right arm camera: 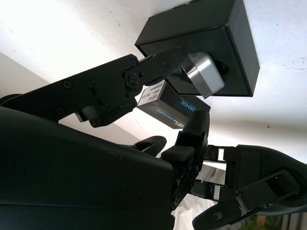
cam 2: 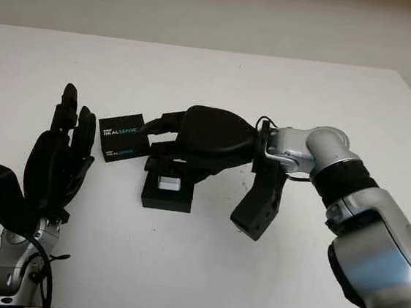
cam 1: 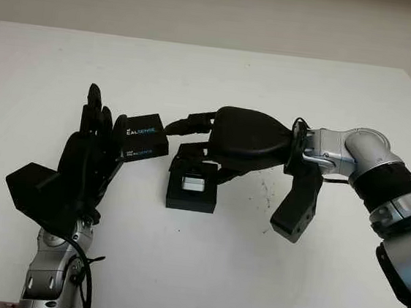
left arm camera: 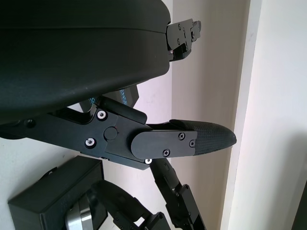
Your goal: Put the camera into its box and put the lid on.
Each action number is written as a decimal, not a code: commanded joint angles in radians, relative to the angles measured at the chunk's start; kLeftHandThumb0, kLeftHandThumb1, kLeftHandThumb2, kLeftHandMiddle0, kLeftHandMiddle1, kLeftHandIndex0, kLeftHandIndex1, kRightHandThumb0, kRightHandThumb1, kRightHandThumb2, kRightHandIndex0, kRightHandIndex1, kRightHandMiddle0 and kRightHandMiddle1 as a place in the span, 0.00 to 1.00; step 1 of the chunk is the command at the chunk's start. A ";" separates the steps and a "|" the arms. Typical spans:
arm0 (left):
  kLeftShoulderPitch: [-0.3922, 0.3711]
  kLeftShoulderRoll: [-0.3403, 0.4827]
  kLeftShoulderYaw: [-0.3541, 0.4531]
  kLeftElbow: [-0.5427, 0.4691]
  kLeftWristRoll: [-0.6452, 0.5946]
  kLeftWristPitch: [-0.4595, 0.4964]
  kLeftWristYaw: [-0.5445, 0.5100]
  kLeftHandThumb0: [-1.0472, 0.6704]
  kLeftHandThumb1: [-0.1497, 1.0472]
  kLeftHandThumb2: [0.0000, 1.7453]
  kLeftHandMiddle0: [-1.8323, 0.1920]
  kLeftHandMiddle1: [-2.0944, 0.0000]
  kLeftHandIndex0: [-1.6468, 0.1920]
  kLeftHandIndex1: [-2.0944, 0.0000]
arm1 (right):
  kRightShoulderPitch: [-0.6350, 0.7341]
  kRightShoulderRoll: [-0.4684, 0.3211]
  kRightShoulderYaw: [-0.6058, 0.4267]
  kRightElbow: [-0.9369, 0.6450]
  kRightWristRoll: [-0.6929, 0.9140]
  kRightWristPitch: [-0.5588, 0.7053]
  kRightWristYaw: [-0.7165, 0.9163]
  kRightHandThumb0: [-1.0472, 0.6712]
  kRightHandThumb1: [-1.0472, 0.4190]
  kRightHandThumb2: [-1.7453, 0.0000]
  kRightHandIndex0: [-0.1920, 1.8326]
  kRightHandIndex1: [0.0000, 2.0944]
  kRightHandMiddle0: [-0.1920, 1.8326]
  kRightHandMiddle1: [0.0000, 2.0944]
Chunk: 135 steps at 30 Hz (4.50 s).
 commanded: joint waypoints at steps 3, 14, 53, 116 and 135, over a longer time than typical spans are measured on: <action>-0.002 -0.008 0.000 -0.012 0.002 -0.004 0.006 0.19 1.00 0.24 1.00 1.00 1.00 1.00 | 0.007 0.001 0.006 0.009 0.011 -0.008 -0.006 0.43 0.12 0.97 0.27 0.11 0.27 0.34; -0.001 -0.002 -0.001 -0.013 0.006 -0.008 0.003 0.19 1.00 0.24 1.00 1.00 1.00 1.00 | 0.006 0.013 0.033 0.031 -0.011 -0.009 -0.037 0.42 0.11 0.97 0.27 0.13 0.27 0.36; 0.005 -0.019 -0.003 -0.020 0.016 -0.009 0.008 0.20 1.00 0.24 1.00 1.00 1.00 1.00 | -0.056 0.043 0.237 0.065 -0.214 0.103 -0.308 0.35 0.12 0.97 0.26 0.17 0.32 0.37; 0.000 -0.022 0.002 -0.014 0.009 -0.007 0.007 0.19 1.00 0.23 1.00 1.00 1.00 1.00 | -0.130 0.002 0.034 0.109 0.093 0.099 -0.007 0.31 0.13 0.97 0.22 0.10 0.25 0.37; 0.003 -0.022 -0.002 -0.013 0.015 -0.008 0.007 0.19 1.00 0.23 1.00 1.00 1.00 1.00 | -0.094 -0.019 0.055 -0.024 -0.029 0.095 -0.018 0.40 0.12 0.97 0.24 0.05 0.23 0.20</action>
